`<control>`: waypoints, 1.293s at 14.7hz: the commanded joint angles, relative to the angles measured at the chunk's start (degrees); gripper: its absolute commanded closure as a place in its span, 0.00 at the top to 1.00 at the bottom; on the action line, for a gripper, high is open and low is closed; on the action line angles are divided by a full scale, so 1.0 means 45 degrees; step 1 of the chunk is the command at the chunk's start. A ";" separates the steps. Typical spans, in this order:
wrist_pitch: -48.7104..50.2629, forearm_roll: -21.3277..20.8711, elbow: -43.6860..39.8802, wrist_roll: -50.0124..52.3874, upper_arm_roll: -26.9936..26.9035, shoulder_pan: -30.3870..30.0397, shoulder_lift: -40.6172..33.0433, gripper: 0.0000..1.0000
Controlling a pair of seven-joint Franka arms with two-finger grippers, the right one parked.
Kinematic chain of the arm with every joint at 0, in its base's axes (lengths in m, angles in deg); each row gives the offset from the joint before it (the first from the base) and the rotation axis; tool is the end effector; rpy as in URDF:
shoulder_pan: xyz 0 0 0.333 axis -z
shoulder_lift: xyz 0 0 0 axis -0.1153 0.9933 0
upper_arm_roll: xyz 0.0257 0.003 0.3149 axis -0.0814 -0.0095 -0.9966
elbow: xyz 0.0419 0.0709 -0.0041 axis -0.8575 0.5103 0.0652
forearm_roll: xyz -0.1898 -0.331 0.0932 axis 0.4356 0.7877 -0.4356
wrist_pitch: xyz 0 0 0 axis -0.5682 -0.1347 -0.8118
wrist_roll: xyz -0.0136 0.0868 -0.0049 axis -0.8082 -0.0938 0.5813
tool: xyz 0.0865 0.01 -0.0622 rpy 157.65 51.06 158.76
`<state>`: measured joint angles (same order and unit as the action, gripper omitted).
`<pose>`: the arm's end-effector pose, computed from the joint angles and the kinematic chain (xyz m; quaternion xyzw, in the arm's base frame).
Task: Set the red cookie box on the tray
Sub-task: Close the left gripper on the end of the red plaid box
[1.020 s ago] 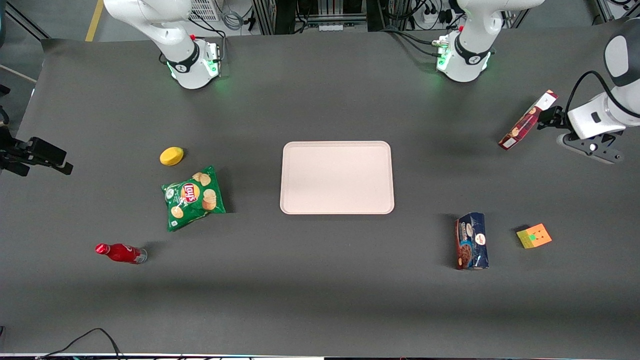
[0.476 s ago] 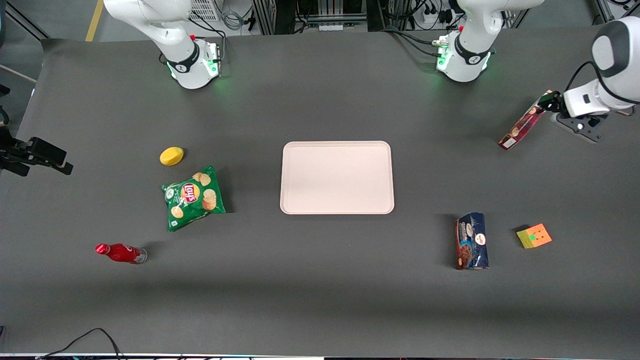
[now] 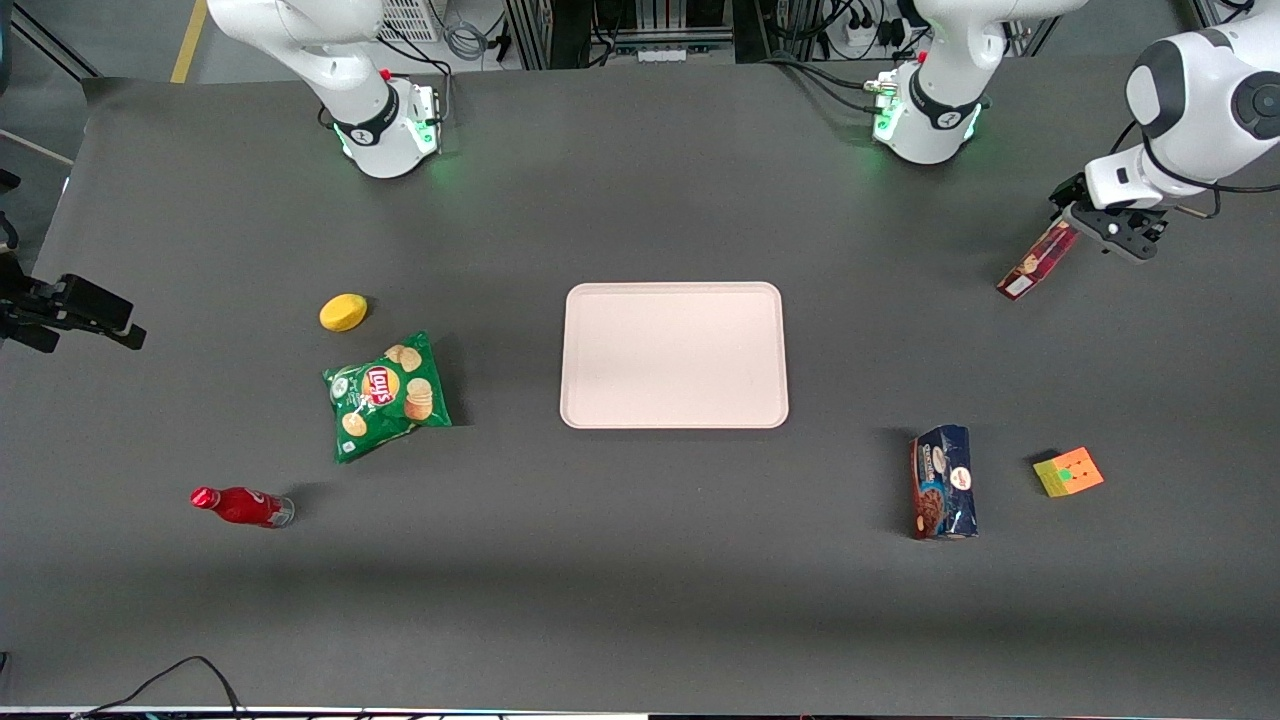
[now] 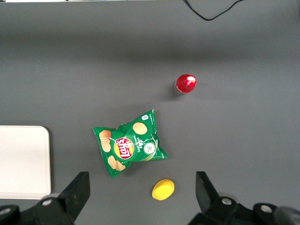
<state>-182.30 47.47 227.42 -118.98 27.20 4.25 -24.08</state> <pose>0.3176 0.1568 0.2854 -0.9377 0.3393 0.0750 0.0039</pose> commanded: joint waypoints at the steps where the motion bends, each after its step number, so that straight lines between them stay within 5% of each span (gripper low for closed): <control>1: -0.1463 -0.0666 0.0983 -0.0553 -0.0812 -0.0138 0.0026 1.00; 12: -0.4533 -0.0706 0.1844 -0.1198 -0.2003 -0.0119 0.2098 0.96; 14: -0.4533 -0.0706 0.1903 -0.1178 -0.2024 -0.0119 0.2215 0.84; 19: -0.4417 -0.0647 0.1922 -0.1100 -0.2083 -0.0118 0.2216 0.35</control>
<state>-199.78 45.27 231.73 -123.45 18.85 3.97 -11.63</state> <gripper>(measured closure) 0.471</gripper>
